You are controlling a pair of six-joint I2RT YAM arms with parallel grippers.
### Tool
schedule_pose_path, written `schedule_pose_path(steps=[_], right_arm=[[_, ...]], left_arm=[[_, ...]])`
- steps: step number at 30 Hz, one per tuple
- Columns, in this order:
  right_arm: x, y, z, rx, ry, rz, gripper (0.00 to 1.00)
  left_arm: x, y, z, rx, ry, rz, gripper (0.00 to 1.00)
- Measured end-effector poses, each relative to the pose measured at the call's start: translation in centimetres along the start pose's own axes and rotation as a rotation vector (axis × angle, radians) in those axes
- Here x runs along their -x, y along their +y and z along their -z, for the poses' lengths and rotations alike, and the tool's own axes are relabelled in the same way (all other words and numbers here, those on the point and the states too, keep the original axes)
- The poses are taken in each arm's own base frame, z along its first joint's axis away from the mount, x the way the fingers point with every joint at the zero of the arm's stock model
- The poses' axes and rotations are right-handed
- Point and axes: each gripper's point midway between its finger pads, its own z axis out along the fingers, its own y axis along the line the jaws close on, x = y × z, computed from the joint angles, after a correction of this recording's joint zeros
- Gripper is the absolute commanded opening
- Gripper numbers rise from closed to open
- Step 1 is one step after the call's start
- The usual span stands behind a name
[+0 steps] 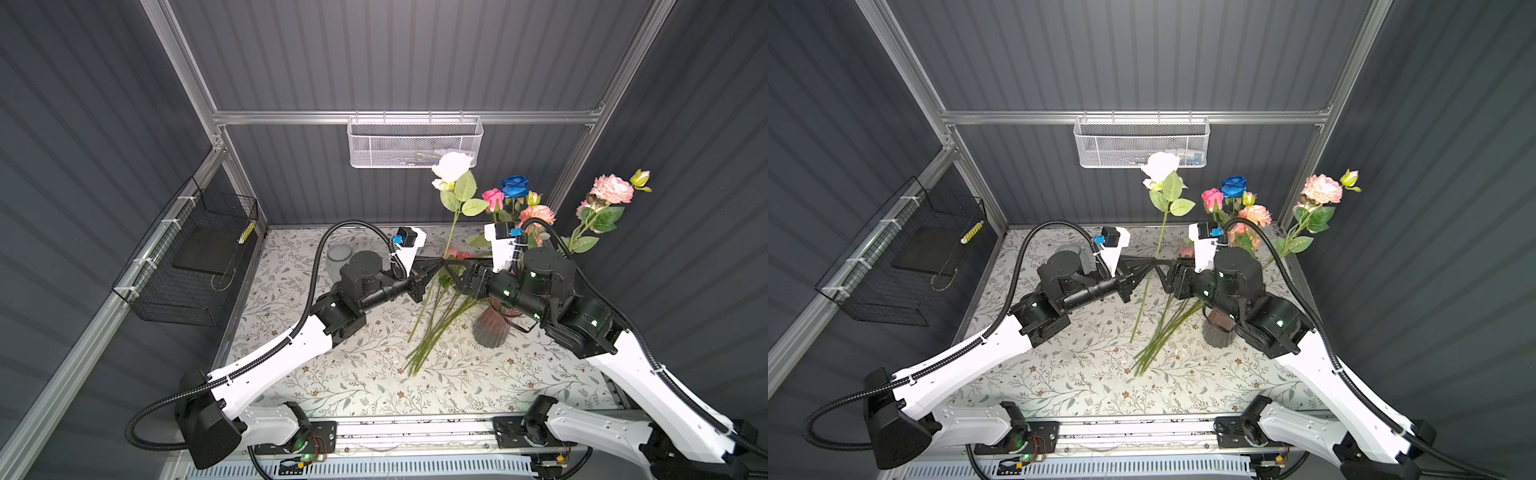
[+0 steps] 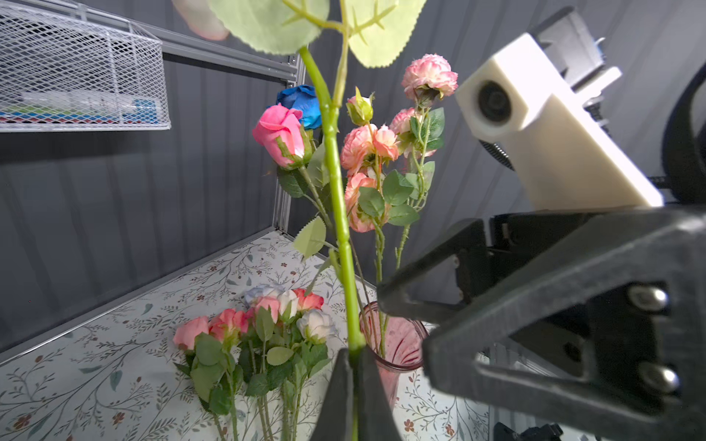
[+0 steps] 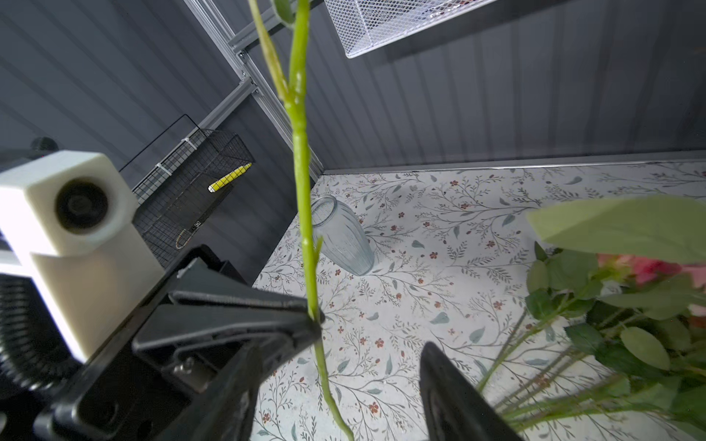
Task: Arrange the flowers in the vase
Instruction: 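Close the right gripper on the white rose stem beside the left gripper, then raise the white rose with the right gripper while the left gripper opens and withdraws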
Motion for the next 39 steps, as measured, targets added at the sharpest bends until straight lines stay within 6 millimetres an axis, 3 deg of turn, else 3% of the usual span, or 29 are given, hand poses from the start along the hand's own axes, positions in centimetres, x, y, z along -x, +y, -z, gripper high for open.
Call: schedule_pose_path(steps=[3,6,11,25,27,28,31,33,39], right_arm=[[0.3,0.4,-0.6,0.018,-0.009,-0.012,0.61],[0.7,0.7,-1.0,0.022,-0.017,-0.025,0.43],[1.4,1.1,-1.8,0.028,-0.025,-0.031,0.26],[1.3,0.8,-2.4,0.013,-0.024,-0.016,0.08],[1.3,0.8,-2.4,0.013,-0.024,-0.011,0.07],[1.3,0.8,-2.4,0.013,-0.023,-0.007,0.07],[1.2,0.7,-2.4,0.006,-0.02,0.006,0.07],[1.2,0.6,-2.2,-0.003,-0.02,0.019,0.07],[2.4,0.3,0.0,-0.057,-0.04,0.085,0.07]], left_arm=[[-0.3,-0.1,0.0,-0.011,0.004,0.008,0.0],[-0.7,-0.3,0.0,-0.018,0.008,0.014,0.0],[-1.2,-0.3,0.1,-0.024,0.015,0.019,0.0],[-0.7,-0.5,0.5,-0.028,-0.002,0.015,0.01],[-0.7,-0.5,0.5,-0.028,-0.002,0.015,0.29],[-0.7,-0.5,0.5,-0.028,-0.002,0.015,0.48],[-0.6,-0.4,0.7,-0.021,-0.006,0.014,0.59],[-0.5,-0.3,1.2,-0.007,-0.013,0.007,0.79],[0.0,0.3,4.0,0.07,-0.058,0.003,0.89]])
